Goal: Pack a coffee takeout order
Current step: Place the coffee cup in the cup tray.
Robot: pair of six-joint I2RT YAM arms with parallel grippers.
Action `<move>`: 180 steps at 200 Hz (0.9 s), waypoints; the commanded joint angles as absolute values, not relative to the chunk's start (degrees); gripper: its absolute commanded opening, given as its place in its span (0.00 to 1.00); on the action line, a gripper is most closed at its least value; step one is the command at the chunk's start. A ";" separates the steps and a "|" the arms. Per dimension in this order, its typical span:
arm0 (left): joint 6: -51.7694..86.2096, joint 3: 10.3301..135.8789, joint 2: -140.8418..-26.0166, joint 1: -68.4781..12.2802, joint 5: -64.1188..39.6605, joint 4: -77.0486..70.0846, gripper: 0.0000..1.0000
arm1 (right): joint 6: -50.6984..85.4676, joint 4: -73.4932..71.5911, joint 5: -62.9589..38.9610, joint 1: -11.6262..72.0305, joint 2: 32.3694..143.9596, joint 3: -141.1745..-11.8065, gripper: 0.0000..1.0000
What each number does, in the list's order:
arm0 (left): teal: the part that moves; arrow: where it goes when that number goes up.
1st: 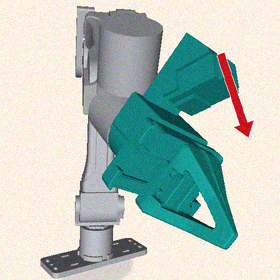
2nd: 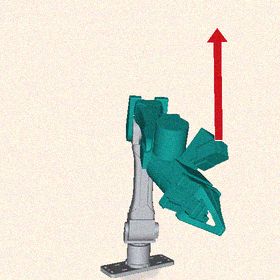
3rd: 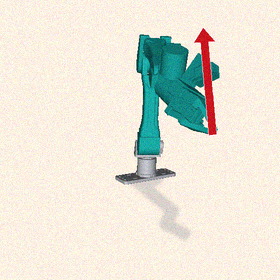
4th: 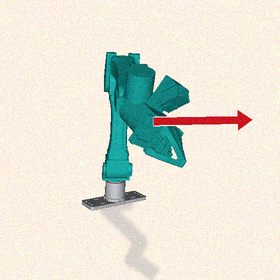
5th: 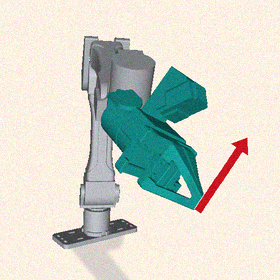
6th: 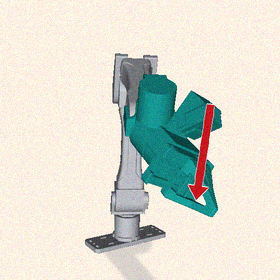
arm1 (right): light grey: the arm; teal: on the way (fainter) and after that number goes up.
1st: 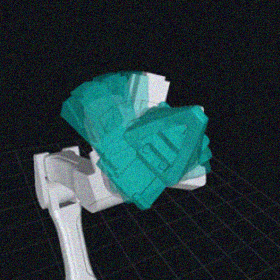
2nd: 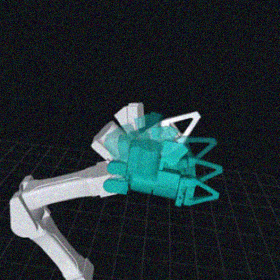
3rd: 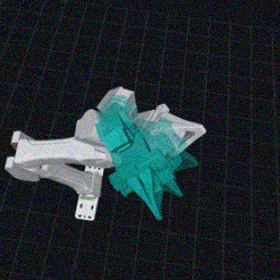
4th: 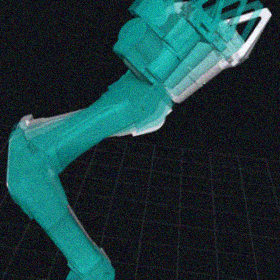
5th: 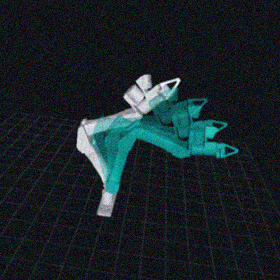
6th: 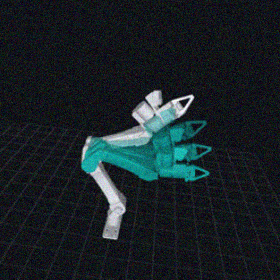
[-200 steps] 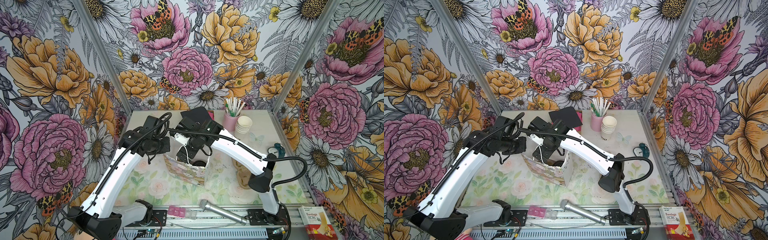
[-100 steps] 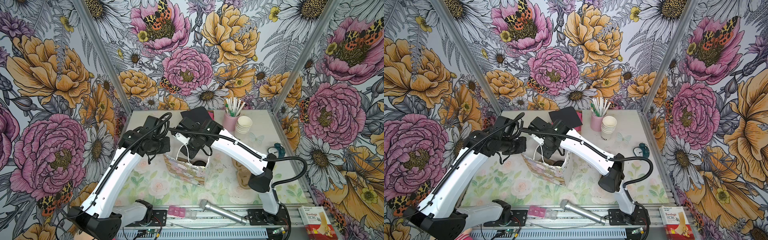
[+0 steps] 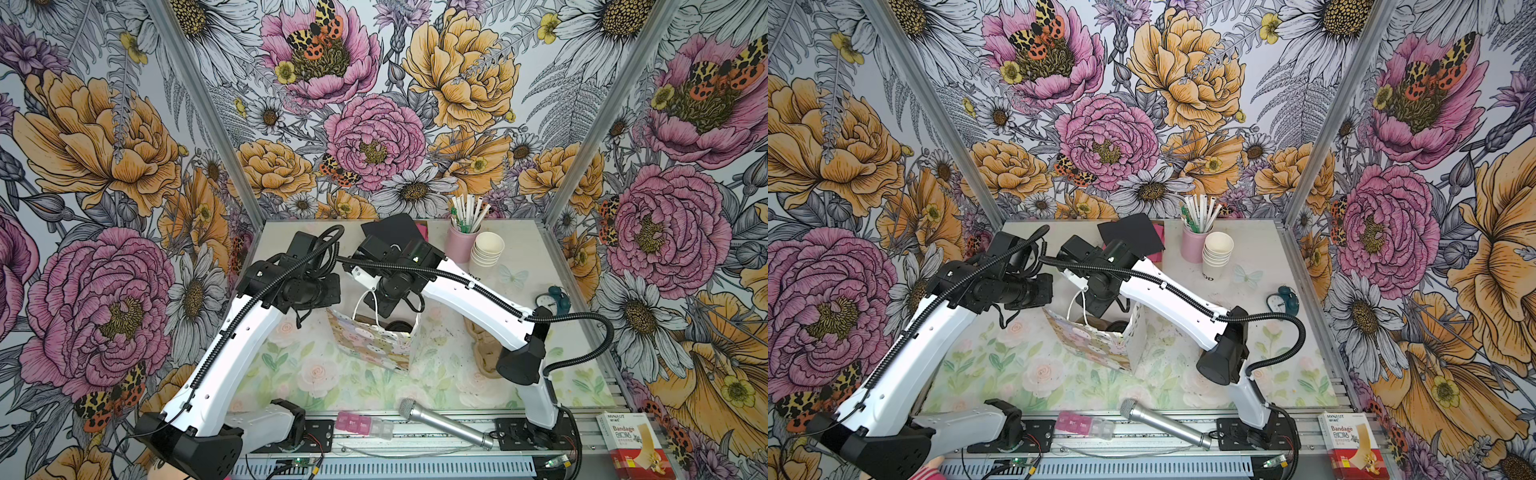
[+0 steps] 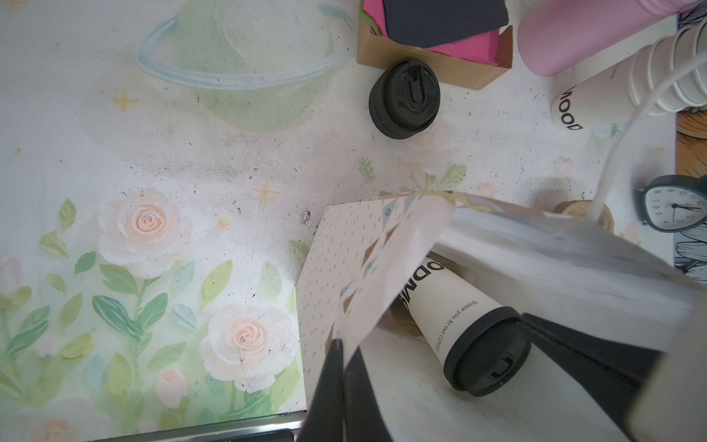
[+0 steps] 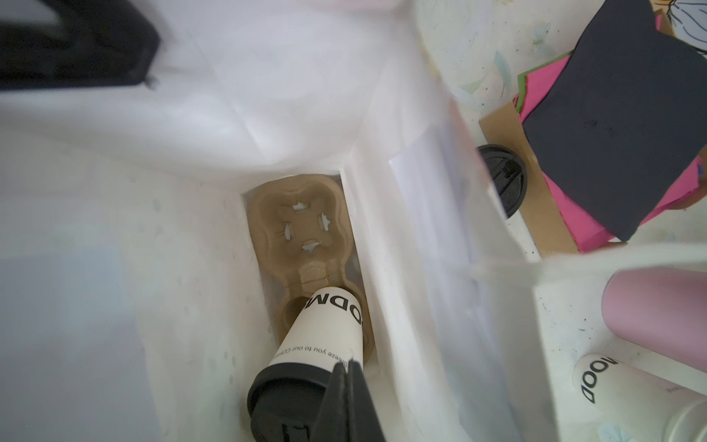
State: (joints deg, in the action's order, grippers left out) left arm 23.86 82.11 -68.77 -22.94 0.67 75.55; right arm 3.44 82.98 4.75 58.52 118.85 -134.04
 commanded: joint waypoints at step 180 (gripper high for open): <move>24.30 81.17 -66.02 -23.48 2.18 74.80 0.00 | 8.81 82.90 2.72 54.65 113.03 -140.76 0.00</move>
